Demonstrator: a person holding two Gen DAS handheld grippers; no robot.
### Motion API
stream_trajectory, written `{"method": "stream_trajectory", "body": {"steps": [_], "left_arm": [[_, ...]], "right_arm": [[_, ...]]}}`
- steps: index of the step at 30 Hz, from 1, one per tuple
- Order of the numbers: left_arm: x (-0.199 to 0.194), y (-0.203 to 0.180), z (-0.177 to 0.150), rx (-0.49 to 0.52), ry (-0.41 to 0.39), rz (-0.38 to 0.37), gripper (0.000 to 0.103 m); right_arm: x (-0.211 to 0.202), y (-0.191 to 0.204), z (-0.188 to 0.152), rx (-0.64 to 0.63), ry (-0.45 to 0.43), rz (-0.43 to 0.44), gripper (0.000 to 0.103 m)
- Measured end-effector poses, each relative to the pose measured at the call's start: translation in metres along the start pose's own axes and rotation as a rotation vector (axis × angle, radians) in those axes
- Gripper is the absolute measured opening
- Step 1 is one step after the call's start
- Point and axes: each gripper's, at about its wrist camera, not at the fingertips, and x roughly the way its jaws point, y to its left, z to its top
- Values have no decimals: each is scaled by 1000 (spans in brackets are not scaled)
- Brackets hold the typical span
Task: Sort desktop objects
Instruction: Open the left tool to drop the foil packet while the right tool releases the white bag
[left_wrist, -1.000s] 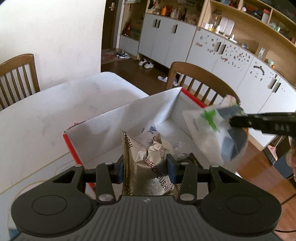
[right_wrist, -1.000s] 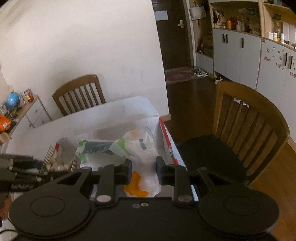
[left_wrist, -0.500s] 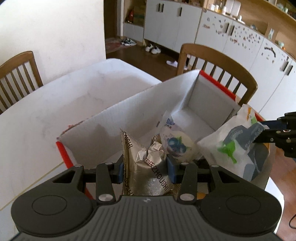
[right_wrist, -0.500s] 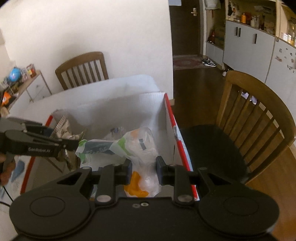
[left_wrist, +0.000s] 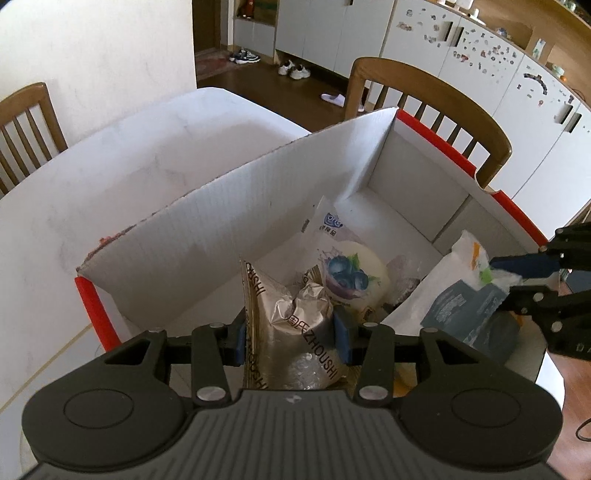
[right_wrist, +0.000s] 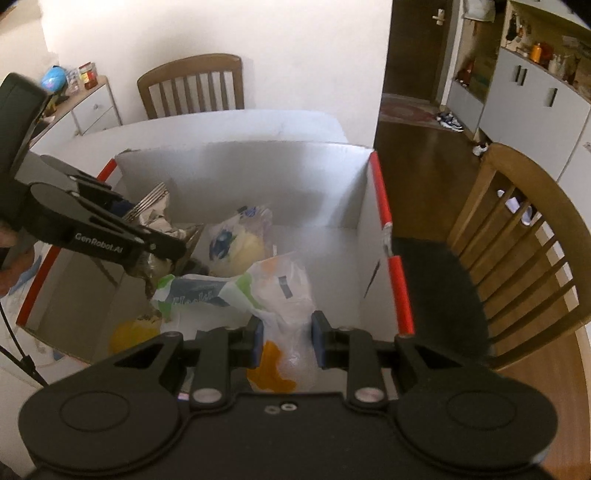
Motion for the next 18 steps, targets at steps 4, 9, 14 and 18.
{"method": "stream_trajectory", "body": {"steps": [4,9,14,18], "left_arm": [[-2,1,2,-12,7,-2,46],[-8,-1,4,-10,-11,-18,69],[-15,-3,6,-17,-34,-13,80],[-17,-1,5,-28,-41,-15,81]], "right_arm": [[7,-1,0,1,12,3,25],[12,-3,-1,8,22,2,26],[16,-3,-1,6,30,-2,28],[16,-2,-1,7,27,-7,33]]}}
